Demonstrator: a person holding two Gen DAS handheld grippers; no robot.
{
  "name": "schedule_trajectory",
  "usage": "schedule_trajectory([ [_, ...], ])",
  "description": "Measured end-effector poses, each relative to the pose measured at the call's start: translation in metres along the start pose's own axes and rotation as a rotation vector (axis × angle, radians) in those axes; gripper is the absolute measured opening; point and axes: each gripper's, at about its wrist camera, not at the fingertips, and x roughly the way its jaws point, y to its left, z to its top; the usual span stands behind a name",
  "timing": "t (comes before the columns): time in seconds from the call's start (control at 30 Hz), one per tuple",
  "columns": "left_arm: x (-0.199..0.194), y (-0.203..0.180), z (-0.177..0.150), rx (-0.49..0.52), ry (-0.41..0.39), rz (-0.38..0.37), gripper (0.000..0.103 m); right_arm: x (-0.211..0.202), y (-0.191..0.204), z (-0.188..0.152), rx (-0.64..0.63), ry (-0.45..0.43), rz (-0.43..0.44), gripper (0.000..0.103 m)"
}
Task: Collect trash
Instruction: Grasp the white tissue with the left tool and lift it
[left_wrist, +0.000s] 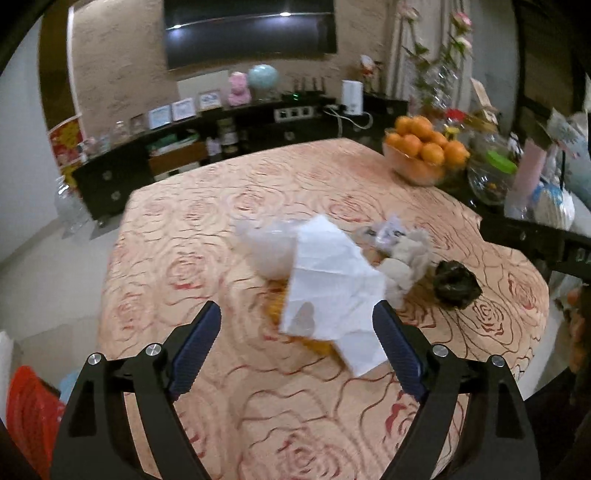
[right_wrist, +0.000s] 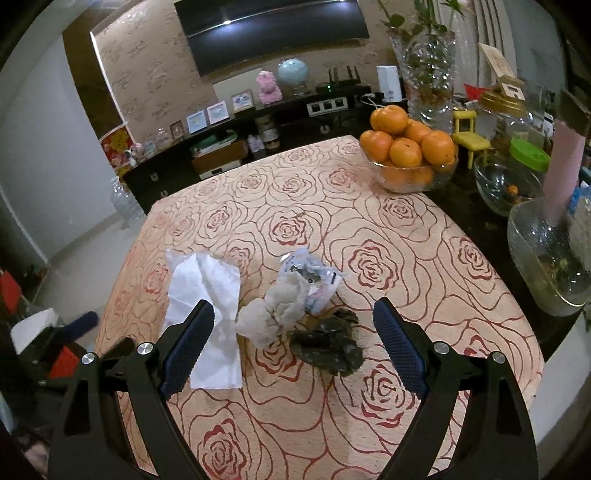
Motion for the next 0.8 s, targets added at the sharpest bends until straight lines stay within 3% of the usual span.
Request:
schedule_trajectory([
  [0.4,0.066,-0.041,-0.002,0.087,0.084,-0.050,0.081,0.003,-0.016,-0.005,0.029,0.023,-0.006,0.085],
  [0.47,0.072,-0.043,-0.004,0.089,0.088,-0.060,0.070,0.005,-0.019,-0.007,0.038,0.033,-0.008,0.085],
  [0.53,0.079,-0.045,-0.007,0.094,0.111,-0.062,0.040,0.007,-0.021,-0.007,0.042,0.042,-0.008,0.085],
  [0.73,0.079,-0.036,-0.011,0.058,0.111,-0.078,0.010,0.008,-0.024,-0.009,0.049,0.046,-0.012,0.085],
  [0.8,0.071,-0.030,-0.010,0.038,0.096,-0.092,0.009,0.009,-0.025,-0.009,0.054,0.046,-0.014,0.085],
])
